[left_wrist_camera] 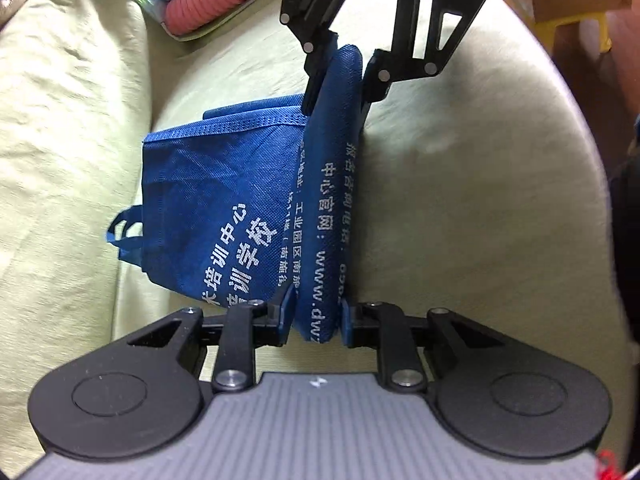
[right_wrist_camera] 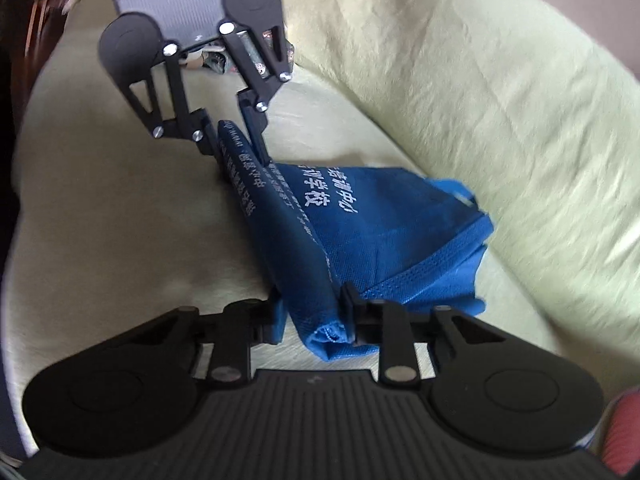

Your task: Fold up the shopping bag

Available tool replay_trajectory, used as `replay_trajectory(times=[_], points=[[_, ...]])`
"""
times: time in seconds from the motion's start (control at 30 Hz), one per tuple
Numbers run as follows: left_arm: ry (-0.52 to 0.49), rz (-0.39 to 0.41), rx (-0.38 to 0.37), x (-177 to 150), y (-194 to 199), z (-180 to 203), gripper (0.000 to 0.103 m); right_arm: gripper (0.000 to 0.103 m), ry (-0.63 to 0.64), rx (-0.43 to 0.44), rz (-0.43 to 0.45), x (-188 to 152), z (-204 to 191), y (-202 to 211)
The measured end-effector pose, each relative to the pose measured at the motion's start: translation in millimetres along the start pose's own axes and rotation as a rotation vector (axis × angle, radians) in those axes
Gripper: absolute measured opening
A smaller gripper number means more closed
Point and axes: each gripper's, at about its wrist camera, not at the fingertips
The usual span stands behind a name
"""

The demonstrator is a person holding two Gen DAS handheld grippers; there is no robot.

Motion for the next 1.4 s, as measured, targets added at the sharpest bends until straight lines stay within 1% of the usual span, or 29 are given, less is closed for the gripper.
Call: replay_trajectory(times=[0.07, 0.17, 0.23, 0.33, 0.4, 0.5, 0.6, 0.67, 0.77, 0.97, 1.1, 1.27, 1.3, 1.37, 1.4], points=[[-0.030, -0.002, -0.042, 7, 11, 14, 0.027, 0.025, -0.020, 0.037, -0.010, -3, -6, 13], [-0.062, 0.001, -0.080, 16, 26, 38, 0.028, 0.025, -0.042, 0.078, -0.031, -10, -19, 36], [-0.045, 0.009, -0.116, 22, 37, 53, 0.028, 0.024, -0.071, 0.105, -0.044, -14, -28, 50], [0.009, 0.019, -0.159, 27, 45, 62, 0.028, 0.024, -0.133, 0.150, -0.062, -21, -38, 69], [0.067, 0.025, -0.188, 28, 47, 60, 0.028, 0.024, -0.188, 0.181, -0.067, -25, -35, 74], [0.145, 0.019, -0.224, 30, 44, 47, 0.028, 0.024, -0.273, 0.236, -0.082, -27, -18, 74], [0.200, 0.013, -0.258, 29, 36, 34, 0.028, 0.024, -0.373, 0.314, -0.105, -25, 2, 67], [0.233, 0.008, -0.282, 28, 30, 25, 0.028, 0.024, -0.473, 0.387, -0.123, -30, 21, 62], [0.253, 0.011, -0.296, 27, 24, 20, 0.028, 0.023, -0.590, 0.462, -0.147, -34, 43, 53], [0.292, 0.016, -0.324, 23, 13, 9, 0.029, 0.023, -0.769, 0.541, -0.177, -49, 58, 45], [0.317, 0.019, -0.342, 21, 6, 1, 0.033, 0.022, -0.877, 0.580, -0.203, -54, 67, 30], [0.336, 0.025, -0.295, 17, 8, 6, 0.038, 0.022, -0.965, 0.621, -0.306, -53, 80, 16], [0.333, 0.021, -0.276, 16, 10, 8, 0.042, 0.022, -0.977, 0.623, -0.321, -53, 82, 15], [0.313, 0.005, -0.211, 14, 18, 10, 0.043, 0.021, -1.005, 0.618, -0.348, -53, 86, 11], [0.314, 0.002, -0.202, 13, 21, 9, 0.043, 0.020, -1.019, 0.616, -0.355, -53, 86, 10]])
Point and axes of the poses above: each gripper's, at about its wrist camera, not at the fingertips, and y roughly against the way its jaws point, z to its right, x to its top, and after that the axes turned 1 degree about y, right-handed
